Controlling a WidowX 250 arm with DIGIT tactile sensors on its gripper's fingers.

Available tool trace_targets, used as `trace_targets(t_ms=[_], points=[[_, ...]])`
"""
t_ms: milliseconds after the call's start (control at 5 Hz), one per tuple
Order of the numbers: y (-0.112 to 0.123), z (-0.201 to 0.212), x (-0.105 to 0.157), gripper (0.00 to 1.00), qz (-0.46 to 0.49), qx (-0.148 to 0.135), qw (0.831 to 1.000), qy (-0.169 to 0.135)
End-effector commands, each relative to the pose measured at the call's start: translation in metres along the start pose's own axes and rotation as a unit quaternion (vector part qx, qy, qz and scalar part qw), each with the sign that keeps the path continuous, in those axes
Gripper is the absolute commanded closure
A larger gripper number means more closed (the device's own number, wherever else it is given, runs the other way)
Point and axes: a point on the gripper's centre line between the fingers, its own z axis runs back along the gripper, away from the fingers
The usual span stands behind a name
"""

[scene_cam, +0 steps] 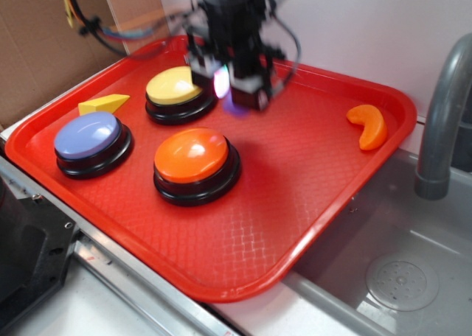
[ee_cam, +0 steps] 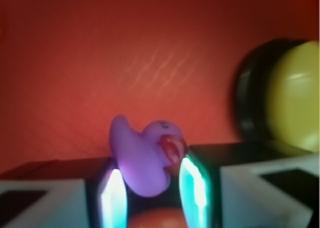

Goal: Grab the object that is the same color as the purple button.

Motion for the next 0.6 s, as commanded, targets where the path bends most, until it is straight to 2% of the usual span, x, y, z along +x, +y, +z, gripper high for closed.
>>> trace_targets(t_ms=[0,200,400], points=[[0.066,0.070,-0.003,1.00,-0.003,-0.020,0.999,-0.039],[0.085,0.073,-0.003,1.00,-0.023,0.000,0.999,-0.024],[0.095,0.075,-0.008,1.00,-0.015,0.012,1.000,0.013]])
